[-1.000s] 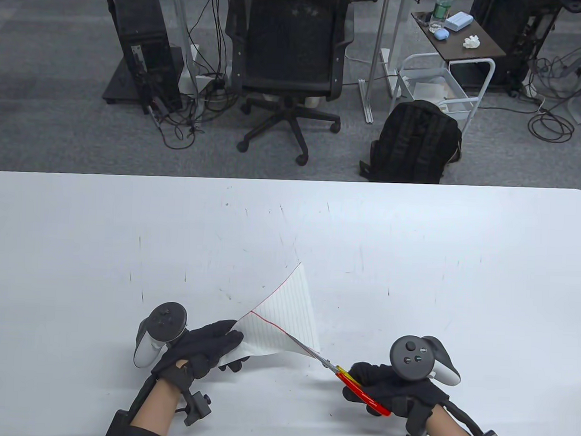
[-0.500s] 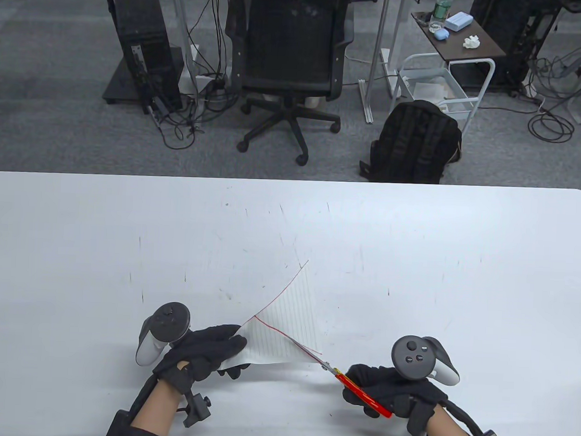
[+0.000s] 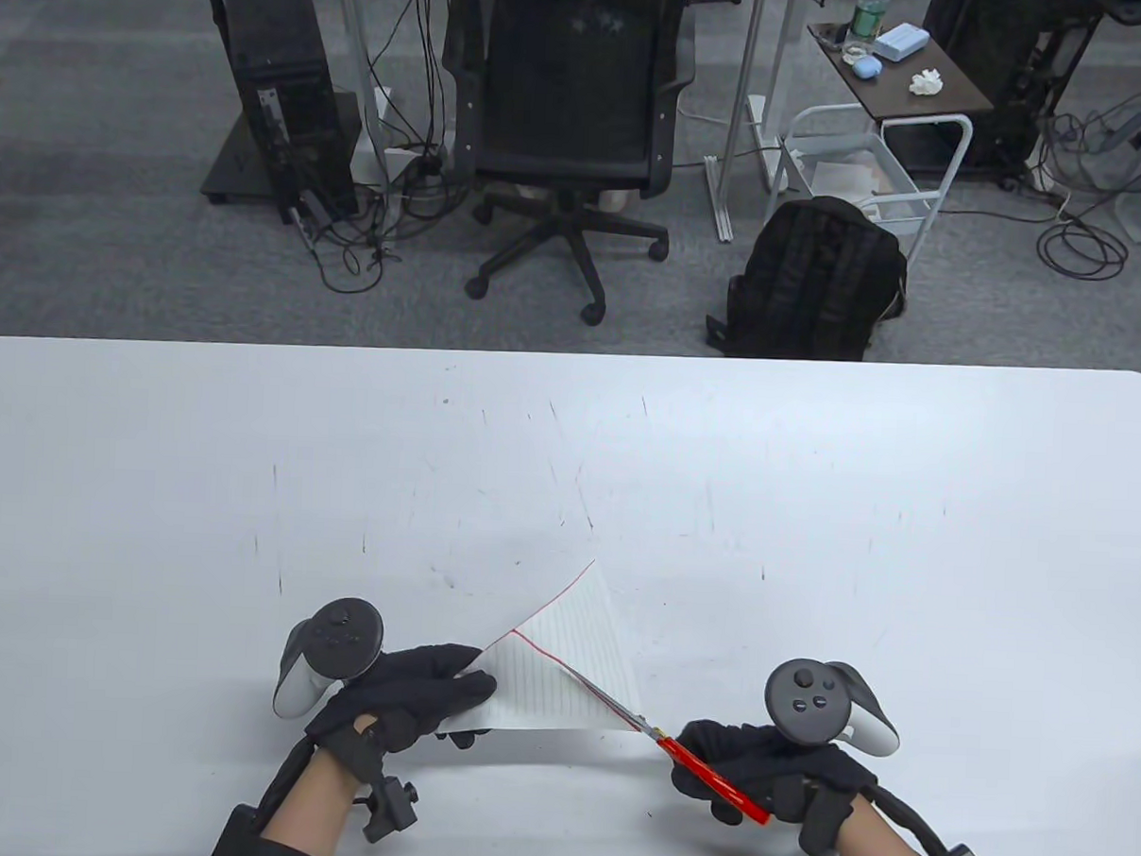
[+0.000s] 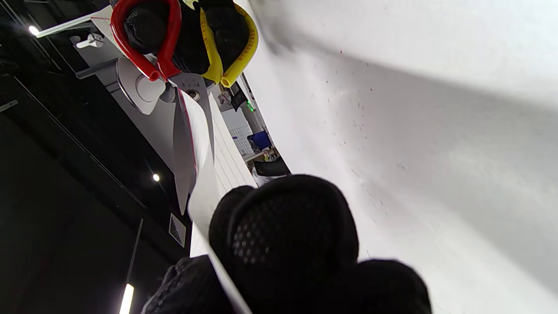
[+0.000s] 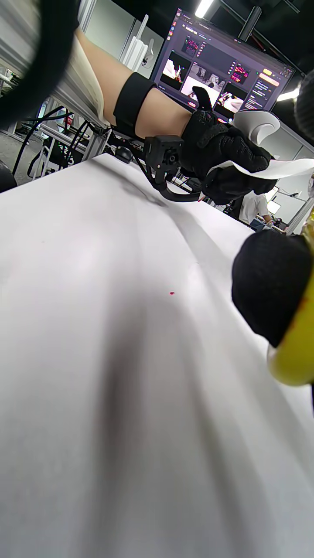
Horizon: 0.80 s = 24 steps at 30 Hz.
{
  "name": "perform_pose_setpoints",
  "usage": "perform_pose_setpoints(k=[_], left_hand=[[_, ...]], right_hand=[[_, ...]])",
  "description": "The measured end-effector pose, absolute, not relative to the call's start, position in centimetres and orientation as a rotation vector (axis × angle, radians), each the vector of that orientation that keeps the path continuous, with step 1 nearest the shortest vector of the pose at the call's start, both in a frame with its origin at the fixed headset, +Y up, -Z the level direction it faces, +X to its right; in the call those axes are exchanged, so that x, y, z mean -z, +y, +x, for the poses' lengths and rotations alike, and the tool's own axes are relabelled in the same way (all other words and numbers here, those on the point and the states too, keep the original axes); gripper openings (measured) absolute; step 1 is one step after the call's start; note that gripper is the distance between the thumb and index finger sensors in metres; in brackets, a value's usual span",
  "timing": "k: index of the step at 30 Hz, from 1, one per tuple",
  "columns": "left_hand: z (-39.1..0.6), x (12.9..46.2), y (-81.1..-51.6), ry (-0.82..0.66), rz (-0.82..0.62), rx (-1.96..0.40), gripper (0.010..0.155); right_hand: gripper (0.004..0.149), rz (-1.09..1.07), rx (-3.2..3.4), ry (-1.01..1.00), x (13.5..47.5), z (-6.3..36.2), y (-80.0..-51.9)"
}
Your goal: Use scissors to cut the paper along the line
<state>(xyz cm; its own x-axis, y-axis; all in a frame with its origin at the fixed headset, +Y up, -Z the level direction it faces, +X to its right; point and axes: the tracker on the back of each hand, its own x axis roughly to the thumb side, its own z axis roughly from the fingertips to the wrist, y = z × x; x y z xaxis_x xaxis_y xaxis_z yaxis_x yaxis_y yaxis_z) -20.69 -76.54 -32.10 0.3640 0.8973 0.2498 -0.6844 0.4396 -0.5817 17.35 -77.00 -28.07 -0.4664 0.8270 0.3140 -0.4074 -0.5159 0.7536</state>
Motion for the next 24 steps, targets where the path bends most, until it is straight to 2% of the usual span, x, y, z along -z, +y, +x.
perform_pose_setpoints(k=[24], left_hand=[[-20.25, 31.97, -76.39, -0.582, -0.399, -0.996, 0.039]], right_hand=[[0.058, 0.847, -2.091, 0.683, 28.24, 17.44, -76.72]])
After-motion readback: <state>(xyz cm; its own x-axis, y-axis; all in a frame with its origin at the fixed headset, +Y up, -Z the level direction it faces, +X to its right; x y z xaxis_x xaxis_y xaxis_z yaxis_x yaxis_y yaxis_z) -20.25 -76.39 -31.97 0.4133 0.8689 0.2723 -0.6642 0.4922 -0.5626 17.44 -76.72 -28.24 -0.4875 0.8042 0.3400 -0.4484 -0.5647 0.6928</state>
